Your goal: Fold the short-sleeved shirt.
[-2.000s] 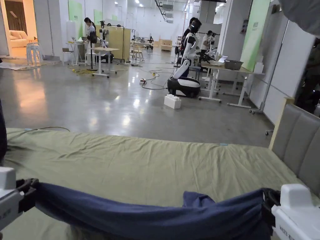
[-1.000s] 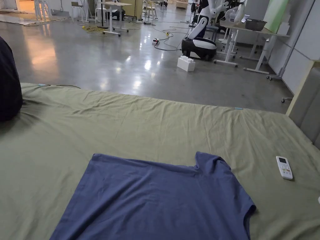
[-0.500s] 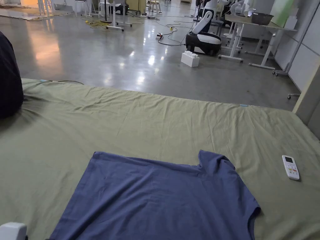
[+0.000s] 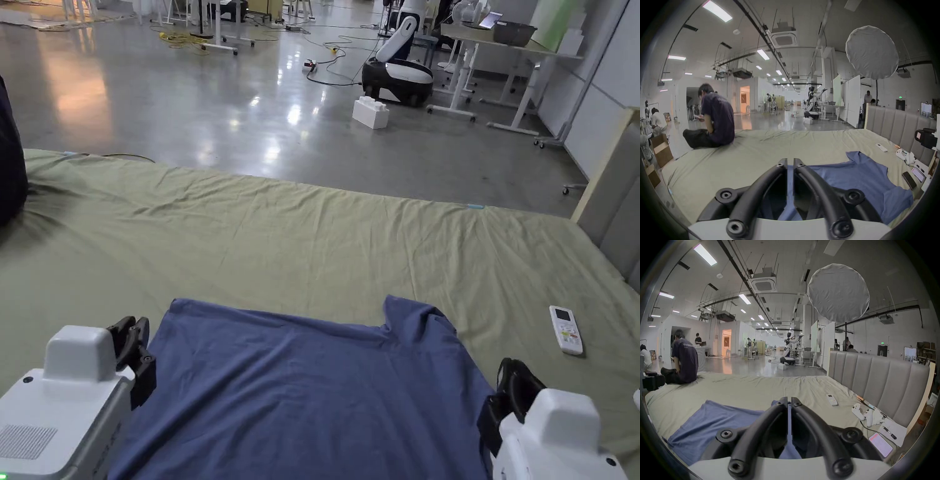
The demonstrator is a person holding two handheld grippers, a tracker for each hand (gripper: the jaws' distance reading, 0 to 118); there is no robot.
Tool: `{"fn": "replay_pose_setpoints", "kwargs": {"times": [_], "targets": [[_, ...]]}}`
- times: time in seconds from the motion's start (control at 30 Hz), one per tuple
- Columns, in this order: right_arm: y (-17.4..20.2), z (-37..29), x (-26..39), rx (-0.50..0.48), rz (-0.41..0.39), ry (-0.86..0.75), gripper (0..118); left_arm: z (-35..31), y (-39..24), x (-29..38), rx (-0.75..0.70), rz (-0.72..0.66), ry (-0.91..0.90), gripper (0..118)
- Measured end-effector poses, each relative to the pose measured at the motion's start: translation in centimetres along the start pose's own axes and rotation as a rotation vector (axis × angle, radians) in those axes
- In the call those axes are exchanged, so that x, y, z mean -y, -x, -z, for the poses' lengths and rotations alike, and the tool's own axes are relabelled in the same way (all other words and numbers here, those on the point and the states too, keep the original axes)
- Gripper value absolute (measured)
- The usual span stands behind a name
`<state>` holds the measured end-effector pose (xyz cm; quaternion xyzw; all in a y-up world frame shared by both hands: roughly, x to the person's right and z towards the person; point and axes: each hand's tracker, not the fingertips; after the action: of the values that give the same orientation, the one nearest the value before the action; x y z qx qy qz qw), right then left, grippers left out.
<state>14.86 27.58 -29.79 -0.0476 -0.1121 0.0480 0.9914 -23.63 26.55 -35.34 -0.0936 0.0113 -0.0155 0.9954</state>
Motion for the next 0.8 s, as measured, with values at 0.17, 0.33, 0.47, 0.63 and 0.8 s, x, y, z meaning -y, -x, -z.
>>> {"fn": "replay_pose_setpoints", "kwargs": {"times": [0.17, 0.33, 0.47, 0.63, 0.8], "targets": [[1.1, 0.5, -0.3, 0.010, 0.009, -0.020, 0, -0.1, -0.9, -0.8, 0.019, 0.032, -0.002, 2], [1.5, 0.8, 0.0, -0.012, 0.005, -0.008, 0, -0.3, 0.4, -0.4, 0.032, 0.005, 0.080, 2], [1.9, 1.1, 0.5, -0.030, -0.003, 0.013, 0, -1.0, 3.6, 1.2, 0.054, -0.019, 0.206, 2], [2.5, 1.6, 1.5, -0.053, -0.011, 0.056, 0, -2.4, 7.7, 4.2, 0.078, -0.019, 0.425, 2], [3.4, 1.8, 2.6, -0.080, -0.013, 0.110, 0, -3.5, 10.5, 8.0, 0.087, -0.057, 0.676, 16]]}}
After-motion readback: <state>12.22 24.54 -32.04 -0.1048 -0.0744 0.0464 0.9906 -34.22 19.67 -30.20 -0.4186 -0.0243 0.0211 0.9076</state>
